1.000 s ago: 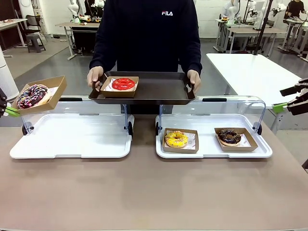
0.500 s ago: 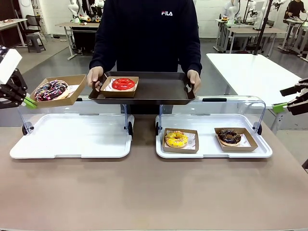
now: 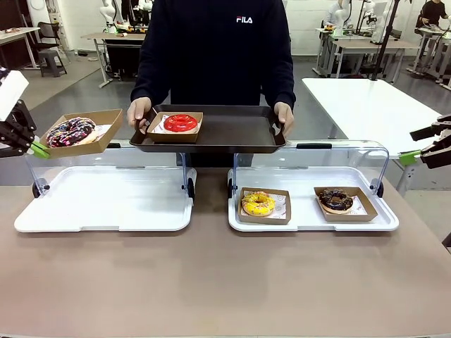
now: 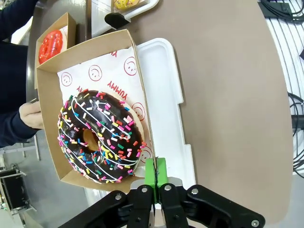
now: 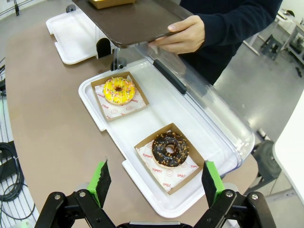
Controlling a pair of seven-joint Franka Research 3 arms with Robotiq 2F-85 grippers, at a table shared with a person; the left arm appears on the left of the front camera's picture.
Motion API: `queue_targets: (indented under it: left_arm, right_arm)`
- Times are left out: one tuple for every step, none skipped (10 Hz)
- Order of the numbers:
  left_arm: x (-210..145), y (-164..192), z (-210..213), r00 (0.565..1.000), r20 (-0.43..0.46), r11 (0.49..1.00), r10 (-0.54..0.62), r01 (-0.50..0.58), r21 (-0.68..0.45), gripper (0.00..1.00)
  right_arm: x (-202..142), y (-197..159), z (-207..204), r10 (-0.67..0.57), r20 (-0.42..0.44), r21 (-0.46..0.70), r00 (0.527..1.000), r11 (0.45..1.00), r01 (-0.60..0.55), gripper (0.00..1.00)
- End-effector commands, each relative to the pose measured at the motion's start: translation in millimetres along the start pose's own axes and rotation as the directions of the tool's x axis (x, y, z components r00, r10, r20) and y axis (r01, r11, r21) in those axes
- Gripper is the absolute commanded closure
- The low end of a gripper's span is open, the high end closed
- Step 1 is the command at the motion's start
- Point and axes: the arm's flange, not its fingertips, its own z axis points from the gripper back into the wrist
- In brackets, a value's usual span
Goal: Provide the desired donut to the person.
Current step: Place the picked Paper togo box onto the Handle tray extended by the person.
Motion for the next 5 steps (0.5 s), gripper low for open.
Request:
queue_targets:
  left_arm:
    - [43,37,9,0.999,-0.037,0.998,0.035,-0.037,-0.056,0.99]
    - [80,66,12,0.999,-0.030,0.994,0.044,-0.047,-0.103,0.99]
    - [114,89,10,0.997,-0.067,0.989,0.037,-0.046,-0.140,0.99]
    - [139,109,6,0.995,-0.090,0.986,0.046,-0.059,-0.156,0.99]
    - [164,128,-6,0.990,-0.121,0.984,0.071,-0.089,-0.155,0.99]
  right_arm:
    - [-2,0,-2,0.001,0.020,0.008,1.000,1.000,-0.002,0.00]
    - [-2,0,-2,0.001,0.020,0.008,1.000,1.000,-0.002,0.00]
    - [-2,0,-2,0.001,0.020,0.008,1.000,1.000,-0.002,0.00]
    - [-2,0,-2,0.001,0.020,0.008,1.000,1.000,-0.002,0.00]
    - [-2,0,-2,0.001,0.020,0.008,1.000,1.000,-0.002,0.00]
